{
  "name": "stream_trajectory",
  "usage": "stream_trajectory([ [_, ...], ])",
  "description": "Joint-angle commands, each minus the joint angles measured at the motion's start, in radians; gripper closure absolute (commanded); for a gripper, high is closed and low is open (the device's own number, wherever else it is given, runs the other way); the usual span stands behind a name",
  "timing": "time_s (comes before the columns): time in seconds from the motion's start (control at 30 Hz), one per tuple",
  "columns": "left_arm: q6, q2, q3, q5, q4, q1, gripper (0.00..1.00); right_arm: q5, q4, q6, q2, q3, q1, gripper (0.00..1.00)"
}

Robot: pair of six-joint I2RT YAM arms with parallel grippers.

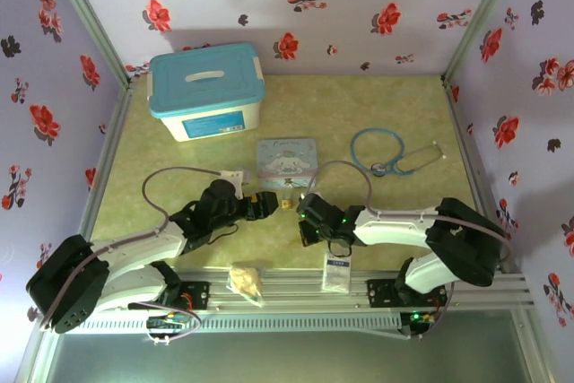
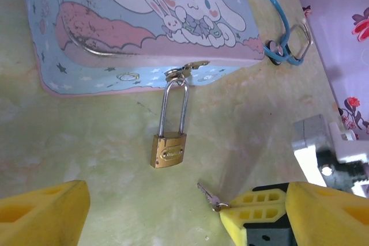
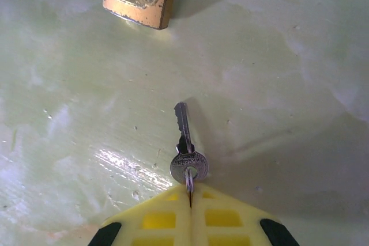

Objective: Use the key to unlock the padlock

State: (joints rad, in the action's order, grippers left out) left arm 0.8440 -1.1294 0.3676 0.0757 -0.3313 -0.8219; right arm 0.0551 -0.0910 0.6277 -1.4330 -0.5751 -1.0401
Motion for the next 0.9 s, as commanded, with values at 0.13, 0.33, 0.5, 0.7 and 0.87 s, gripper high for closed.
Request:
stream_trajectory([
  [0.13,0.194,0.014,-0.041,-0.044,-0.131,-0.024,0.24,-0.086,0.144,-0.019,0.079,0.058,0.03,1.0],
  [0.33,0.328,-0.029,-0.043,-0.034,-0.16,-0.033,0.24,-0.07,0.143,-0.034,0.139,0.073,0.036,1.0],
  [0.5,0.583,-0.084,-0.061,-0.064,-0.28,-0.095,0.25,-0.063,0.163,-0.036,0.162,0.071,0.038,1.0],
  [0.7,0.757,-0.104,-0.102,-0.147,-0.376,-0.144,0.25,-0.057,0.237,-0.055,0.182,0.056,0.035,1.0],
  [0.87,0.845,-0.165,-0.122,-0.157,-0.445,-0.145,0.21,-0.065,0.343,-0.051,0.174,0.078,0.03,1.0],
])
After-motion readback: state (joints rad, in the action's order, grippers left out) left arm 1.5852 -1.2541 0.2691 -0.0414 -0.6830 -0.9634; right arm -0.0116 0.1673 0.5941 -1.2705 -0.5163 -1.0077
